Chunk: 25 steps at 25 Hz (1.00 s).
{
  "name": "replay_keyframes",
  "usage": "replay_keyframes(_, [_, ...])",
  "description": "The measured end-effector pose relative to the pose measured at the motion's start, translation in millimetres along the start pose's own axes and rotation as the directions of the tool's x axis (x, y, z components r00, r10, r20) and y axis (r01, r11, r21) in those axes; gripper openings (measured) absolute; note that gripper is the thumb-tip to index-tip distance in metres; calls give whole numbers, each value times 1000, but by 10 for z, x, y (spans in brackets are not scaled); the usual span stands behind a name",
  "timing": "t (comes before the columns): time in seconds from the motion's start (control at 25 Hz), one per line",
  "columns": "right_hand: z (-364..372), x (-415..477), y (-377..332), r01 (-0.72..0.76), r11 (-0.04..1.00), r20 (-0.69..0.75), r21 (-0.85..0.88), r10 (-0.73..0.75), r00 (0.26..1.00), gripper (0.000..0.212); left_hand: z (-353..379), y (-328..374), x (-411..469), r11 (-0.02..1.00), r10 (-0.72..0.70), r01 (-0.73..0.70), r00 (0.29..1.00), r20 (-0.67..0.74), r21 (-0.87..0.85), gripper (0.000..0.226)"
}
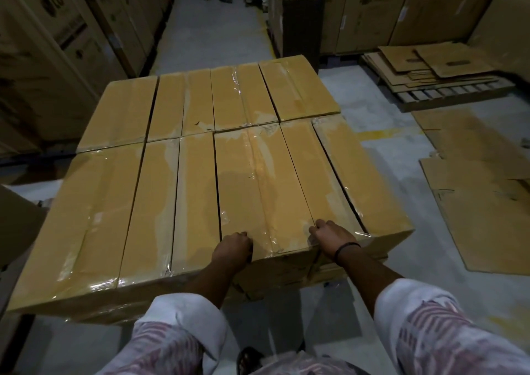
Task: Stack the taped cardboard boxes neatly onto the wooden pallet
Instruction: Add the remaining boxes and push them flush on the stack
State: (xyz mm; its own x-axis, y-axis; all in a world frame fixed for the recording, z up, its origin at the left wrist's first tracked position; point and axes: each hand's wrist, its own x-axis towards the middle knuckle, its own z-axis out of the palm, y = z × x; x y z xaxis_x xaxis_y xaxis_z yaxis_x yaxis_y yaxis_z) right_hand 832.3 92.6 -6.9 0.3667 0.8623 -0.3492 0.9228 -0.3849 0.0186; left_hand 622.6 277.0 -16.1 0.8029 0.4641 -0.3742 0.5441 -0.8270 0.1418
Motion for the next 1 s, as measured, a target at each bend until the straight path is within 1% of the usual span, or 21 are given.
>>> replay_keyframes(0.08, [32,1,11,-7,1000,-18,21,7,1000,36,-10,28,69,998,-48,49,998,27,-38,21])
replay_keyframes(0.16, [48,-25,29,-2,999,-44,54,5,999,34,-46,138,138,998,-47,49,998,51,-48,22])
replay_keyframes(0.2, [59,-38,40,1,997,-62,74,4,998,32,-68,222,180,1000,-6,7,999,39,-20,26])
replay_keyframes(0.28, [108,-85,68,-2,989,-107,146,17,994,26,-40,418,288,988,133,-132,991,-7,78,39])
replay_keyframes(0.36, [175,-155,153,-36,970,-156,240,75,985,27,-3,719,347,962,237,-232,971,-21,145,47])
replay_keyframes(0.4, [208,-184,234,-61,966,-175,252,108,979,31,13,887,362,955,261,-257,965,-13,150,47])
replay_keyframes(0.48, [265,-231,487,-118,969,-161,216,154,975,37,54,1216,416,951,288,-286,958,3,118,44])
replay_keyframes(0.56, [296,-246,811,-137,978,-133,155,158,979,37,66,1459,498,957,287,-285,957,-38,46,39])
replay_keyframes(0.64, [308,-227,1093,-85,991,-77,104,93,993,34,50,1583,593,973,223,-226,972,-81,-41,38])
replay_keyframes(0.76, [268,-193,1408,59,998,-16,37,-58,998,36,-46,1677,706,987,127,-133,990,-65,-94,43])
replay_keyframes(0.92, [175,-128,1650,265,962,24,-62,-264,964,45,-88,1813,799,996,11,-12,1000,-8,-84,46])
replay_keyframes(1.0, [217,-95,1709,343,936,29,-84,-342,939,48,-22,1945,823,996,-55,54,998,-9,-74,48])
